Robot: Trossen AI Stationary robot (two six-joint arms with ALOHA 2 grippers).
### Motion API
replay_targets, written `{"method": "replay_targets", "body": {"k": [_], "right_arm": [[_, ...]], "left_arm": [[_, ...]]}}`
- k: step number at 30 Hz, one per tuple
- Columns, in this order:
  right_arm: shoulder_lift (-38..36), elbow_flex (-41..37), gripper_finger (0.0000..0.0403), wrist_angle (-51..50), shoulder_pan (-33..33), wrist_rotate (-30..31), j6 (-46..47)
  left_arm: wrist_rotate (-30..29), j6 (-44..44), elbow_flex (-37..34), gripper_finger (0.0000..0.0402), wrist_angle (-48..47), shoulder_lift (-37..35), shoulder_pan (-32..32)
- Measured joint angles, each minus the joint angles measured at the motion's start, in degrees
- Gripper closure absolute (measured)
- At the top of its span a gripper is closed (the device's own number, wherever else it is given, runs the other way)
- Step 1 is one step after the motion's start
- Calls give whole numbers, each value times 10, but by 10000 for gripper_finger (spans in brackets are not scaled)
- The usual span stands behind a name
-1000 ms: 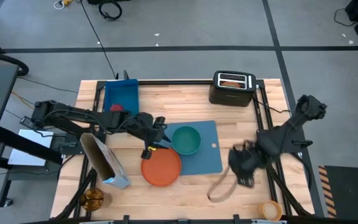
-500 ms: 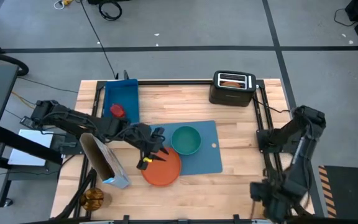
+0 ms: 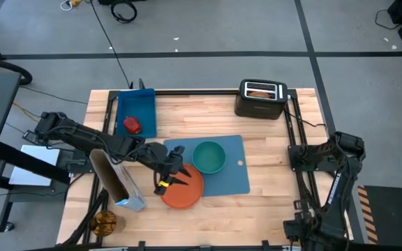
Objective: Arrange a breakfast setting
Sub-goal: Put the yellow cup on the blue table mat to the top right of the green bowl
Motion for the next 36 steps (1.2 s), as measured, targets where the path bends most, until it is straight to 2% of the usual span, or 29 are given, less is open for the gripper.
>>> {"method": "replay_targets", "body": {"k": [6,14,19,23,29,36], "right_arm": [[5,0,286,16,-8,10,-36],[4,0,382,9,-8,12,-69],[-1,0,387,13,-10,17,-78],[-32,0,390,11,-29,49,-78],[-109,0,390,-40,-119,120,-86],[-171,0,390,-130,-320,175,-73]], "left_arm": [[-6,-2,0,258,0,0,0],[-6,-3,0,258,-4,0,0],[-6,-7,0,258,-4,0,0],[-6,-8,0,258,-25,-4,4],[-6,-8,0,258,-63,-14,21],[-6,9,-1,258,-116,-50,28]]}}
